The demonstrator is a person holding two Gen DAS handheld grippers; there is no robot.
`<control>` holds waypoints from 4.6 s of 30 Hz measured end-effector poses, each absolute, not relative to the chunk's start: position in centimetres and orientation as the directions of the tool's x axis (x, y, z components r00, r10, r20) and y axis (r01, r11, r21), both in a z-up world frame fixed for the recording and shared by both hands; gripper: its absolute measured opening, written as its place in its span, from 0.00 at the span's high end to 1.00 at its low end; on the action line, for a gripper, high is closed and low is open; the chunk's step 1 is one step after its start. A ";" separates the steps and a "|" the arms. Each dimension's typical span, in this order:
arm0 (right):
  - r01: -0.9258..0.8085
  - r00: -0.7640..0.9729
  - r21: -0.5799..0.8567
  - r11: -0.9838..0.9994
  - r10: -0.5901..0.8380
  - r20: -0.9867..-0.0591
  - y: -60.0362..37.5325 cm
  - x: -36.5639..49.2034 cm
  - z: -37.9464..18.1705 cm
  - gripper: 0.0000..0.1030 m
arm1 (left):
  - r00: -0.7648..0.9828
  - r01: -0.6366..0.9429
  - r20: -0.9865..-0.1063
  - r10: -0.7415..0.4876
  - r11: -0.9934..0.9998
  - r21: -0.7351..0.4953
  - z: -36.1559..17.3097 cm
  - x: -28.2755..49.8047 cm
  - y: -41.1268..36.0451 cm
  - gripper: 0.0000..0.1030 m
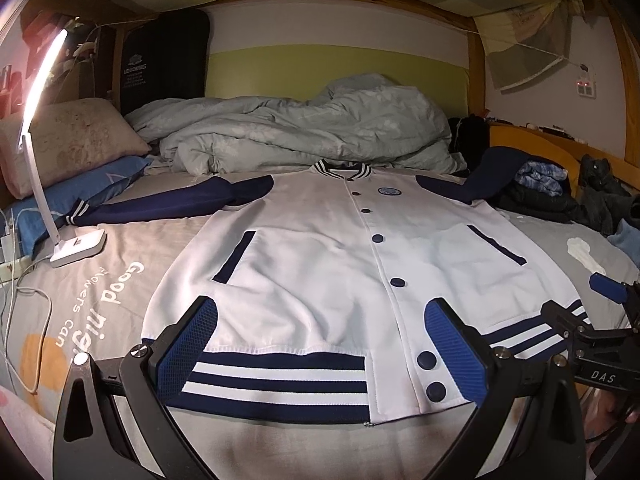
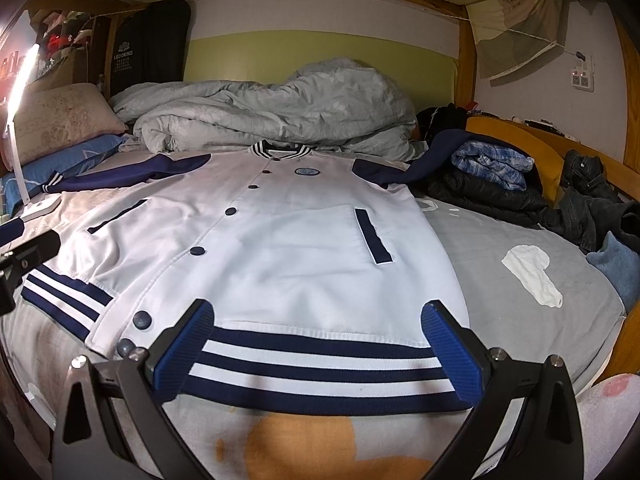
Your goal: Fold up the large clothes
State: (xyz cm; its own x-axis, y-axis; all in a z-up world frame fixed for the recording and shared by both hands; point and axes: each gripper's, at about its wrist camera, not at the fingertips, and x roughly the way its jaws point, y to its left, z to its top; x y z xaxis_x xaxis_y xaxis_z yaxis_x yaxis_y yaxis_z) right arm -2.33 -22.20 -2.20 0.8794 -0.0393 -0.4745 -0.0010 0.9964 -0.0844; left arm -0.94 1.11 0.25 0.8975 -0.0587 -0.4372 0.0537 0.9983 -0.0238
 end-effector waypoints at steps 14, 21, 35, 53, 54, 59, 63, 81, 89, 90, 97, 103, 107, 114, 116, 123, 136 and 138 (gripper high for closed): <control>-0.002 0.877 -0.089 0.996 -0.041 -0.479 -22.2 -2.5 -2.2 0.00 | 0.903 0.098 -0.420 -0.092 0.995 -0.007 0.5 -1.5 0.6 0.00; -0.004 0.885 -0.114 0.993 -0.050 -0.463 -22.0 -2.8 -2.1 0.00 | 0.909 0.090 -0.409 -0.084 0.996 -0.005 0.7 -1.6 0.6 0.00; -0.057 0.858 -0.098 0.994 -0.002 -0.514 -21.8 -2.6 -2.1 0.00 | 0.920 0.048 -0.391 -0.033 0.999 0.027 0.8 -1.6 0.7 0.00; -0.065 0.851 -0.153 0.986 -0.025 -0.525 -21.0 -2.3 -2.4 0.00 | 0.888 0.018 -0.460 0.006 0.999 0.049 -0.2 -0.3 0.9 0.00; -0.078 0.848 -0.161 0.984 -0.020 -0.530 -20.8 -2.3 -2.5 0.00 | 0.887 0.016 -0.462 0.010 0.998 0.054 -0.3 -0.3 0.9 0.00; -0.173 0.804 -0.189 0.967 0.028 -0.594 -19.6 -2.0 -3.8 0.00 | 0.887 0.003 -0.460 0.045 0.995 0.105 -0.6 -0.1 0.6 0.00; -0.290 0.754 -0.241 0.926 0.066 -0.654 -17.7 -2.3 -5.3 0.00 | 0.873 0.027 -0.487 0.031 0.993 0.111 -0.7 0.2 0.7 0.00; -0.155 0.707 -0.371 0.915 -0.160 -0.689 -20.2 0.8 -7.1 0.00 | 0.662 0.400 -0.749 0.014 0.839 0.369 -7.2 0.4 -5.5 0.00; 0.019 0.707 -0.427 0.904 -0.314 -0.633 -22.6 1.8 -6.7 0.00 | 0.708 0.103 -0.675 0.209 0.915 0.391 -6.5 3.4 -0.4 0.04; 0.044 0.701 -0.414 0.909 -0.324 -0.635 -23.3 1.9 -6.5 0.01 | 0.712 0.039 -0.645 0.278 0.901 0.432 -6.5 3.9 0.5 0.13; 0.052 0.747 -0.355 0.933 -0.273 -0.606 -25.0 1.6 -4.2 0.75 | 0.699 -0.127 -0.645 0.308 0.941 0.312 -4.1 5.5 5.9 0.70; 0.027 0.800 -0.398 0.917 -0.259 -0.542 -24.3 3.6 0.1 0.78 | 0.748 -0.083 -0.613 0.257 0.951 0.297 1.5 8.3 5.9 0.75; 0.006 0.775 -0.373 0.928 -0.240 -0.585 -24.9 7.9 1.6 0.78 | 0.702 -0.028 -0.670 0.239 0.950 0.310 2.2 14.1 5.3 0.75; -0.020 0.673 -0.332 0.943 -0.233 -0.702 -26.2 16.9 -1.1 0.78 | 0.612 -0.011 -0.736 0.290 0.934 0.358 -1.5 21.9 5.1 0.73; -0.030 0.652 -0.332 0.943 -0.233 -0.722 -26.4 18.1 -2.2 0.78 | 0.598 0.002 -0.751 0.279 0.937 0.350 -2.7 23.0 5.3 0.71; 0.002 0.778 -0.214 0.977 -0.136 -0.614 -27.2 17.6 -0.4 0.00 | 0.780 -0.007 -0.604 0.166 0.966 0.258 -0.6 19.5 6.2 0.00; 0.150 0.836 -0.031 0.988 -0.143 -0.530 -32.8 12.4 3.5 0.00 | 0.812 -0.056 -0.570 0.126 0.989 0.140 3.4 15.5 9.0 0.00; 0.138 0.821 -0.027 0.990 -0.130 -0.556 -33.3 12.9 3.1 0.00 | 0.795 -0.044 -0.598 0.098 0.994 0.104 2.6 16.1 9.7 0.00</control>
